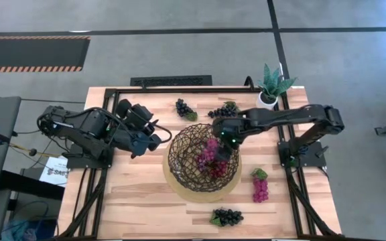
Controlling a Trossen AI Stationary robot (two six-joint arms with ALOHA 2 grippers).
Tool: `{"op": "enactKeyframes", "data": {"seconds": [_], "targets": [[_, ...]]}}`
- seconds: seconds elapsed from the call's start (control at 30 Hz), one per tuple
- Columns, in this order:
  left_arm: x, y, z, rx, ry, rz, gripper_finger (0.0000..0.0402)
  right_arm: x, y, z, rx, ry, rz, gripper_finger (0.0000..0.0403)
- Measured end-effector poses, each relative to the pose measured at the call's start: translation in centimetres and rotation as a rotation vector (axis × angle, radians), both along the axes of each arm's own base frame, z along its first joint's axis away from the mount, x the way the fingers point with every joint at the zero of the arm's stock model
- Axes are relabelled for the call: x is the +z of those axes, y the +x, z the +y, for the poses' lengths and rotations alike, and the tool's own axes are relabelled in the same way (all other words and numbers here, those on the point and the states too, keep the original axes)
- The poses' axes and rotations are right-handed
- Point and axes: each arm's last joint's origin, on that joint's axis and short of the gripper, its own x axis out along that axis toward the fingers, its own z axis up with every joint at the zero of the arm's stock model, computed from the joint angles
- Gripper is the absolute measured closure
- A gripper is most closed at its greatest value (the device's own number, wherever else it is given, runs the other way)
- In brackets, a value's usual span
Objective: Build produce basket
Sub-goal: Put the pink grapes into the black wire basket
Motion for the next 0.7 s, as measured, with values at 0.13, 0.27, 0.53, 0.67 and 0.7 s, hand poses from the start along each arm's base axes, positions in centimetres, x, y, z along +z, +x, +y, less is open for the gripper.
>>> {"op": "enactKeyframes", "data": {"seconds": [0.13, 0.27, 0.53, 0.67, 0.7], "targets": [[0.0, 0.0, 0.0, -0.022, 0.012, 0.022, 0.0292, 1.3, -1.7, 1.6, -0.051, 0.036, 0.174, 0.0148], [0.0, 0.0, 0.0, -0.045, 0.026, 0.044, 0.0292, 1.5, -3.5, 3.9, -0.172, 0.064, 0.342, 0.0148], [0.0, 0.0, 0.0, -0.085, 0.061, 0.084, 0.0292, 1.2, -6.7, 9.8, -0.496, 0.012, 0.514, 0.0148], [0.0, 0.0, 0.1, -0.081, 0.066, 0.085, 0.0292, 0.3, -8.3, 12.6, -0.678, -0.013, 0.519, 0.0148], [0.0, 0.0, 0.1, -0.083, 0.068, 0.087, 0.0292, 0.1, -8.7, 13.2, -0.72, -0.019, 0.513, 0.0148]]}}
